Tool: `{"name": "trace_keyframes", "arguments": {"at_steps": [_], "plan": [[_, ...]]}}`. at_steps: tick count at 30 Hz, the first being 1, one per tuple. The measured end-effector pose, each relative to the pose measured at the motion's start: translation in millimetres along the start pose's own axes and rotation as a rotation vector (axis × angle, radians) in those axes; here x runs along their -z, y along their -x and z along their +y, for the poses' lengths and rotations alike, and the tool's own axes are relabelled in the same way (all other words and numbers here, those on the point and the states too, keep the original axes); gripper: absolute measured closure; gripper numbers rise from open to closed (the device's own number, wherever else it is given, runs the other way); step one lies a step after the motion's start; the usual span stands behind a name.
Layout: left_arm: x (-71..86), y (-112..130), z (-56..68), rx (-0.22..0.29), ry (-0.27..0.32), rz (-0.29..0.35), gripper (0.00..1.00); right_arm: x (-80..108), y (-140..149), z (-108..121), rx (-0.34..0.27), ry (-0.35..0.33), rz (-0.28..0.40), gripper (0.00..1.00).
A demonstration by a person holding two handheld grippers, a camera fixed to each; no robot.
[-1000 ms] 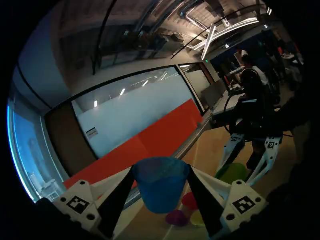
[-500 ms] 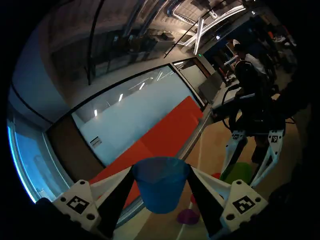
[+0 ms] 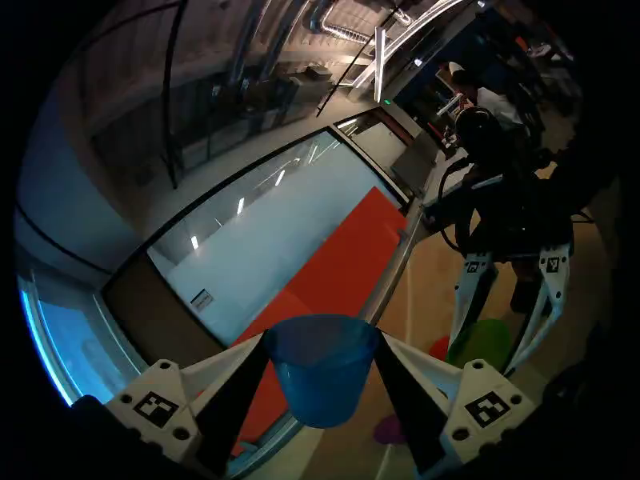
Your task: Pour water
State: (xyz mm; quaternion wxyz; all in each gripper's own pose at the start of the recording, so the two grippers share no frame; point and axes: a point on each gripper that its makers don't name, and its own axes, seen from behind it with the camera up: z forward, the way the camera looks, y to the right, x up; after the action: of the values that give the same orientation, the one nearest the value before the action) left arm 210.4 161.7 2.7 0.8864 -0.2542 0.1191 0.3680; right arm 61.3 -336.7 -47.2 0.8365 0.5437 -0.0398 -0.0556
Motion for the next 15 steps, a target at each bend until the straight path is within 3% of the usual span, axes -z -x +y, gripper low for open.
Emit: {"name": "trace_keyframes", "arguments": {"at_steps": [15], "plan": [[-3.9,-11.6,0.2,-0.115,-0.007,0.011,0.11,-1.0,-3.9,3.5,-0.008,0.0,0.012,0.08]]}}
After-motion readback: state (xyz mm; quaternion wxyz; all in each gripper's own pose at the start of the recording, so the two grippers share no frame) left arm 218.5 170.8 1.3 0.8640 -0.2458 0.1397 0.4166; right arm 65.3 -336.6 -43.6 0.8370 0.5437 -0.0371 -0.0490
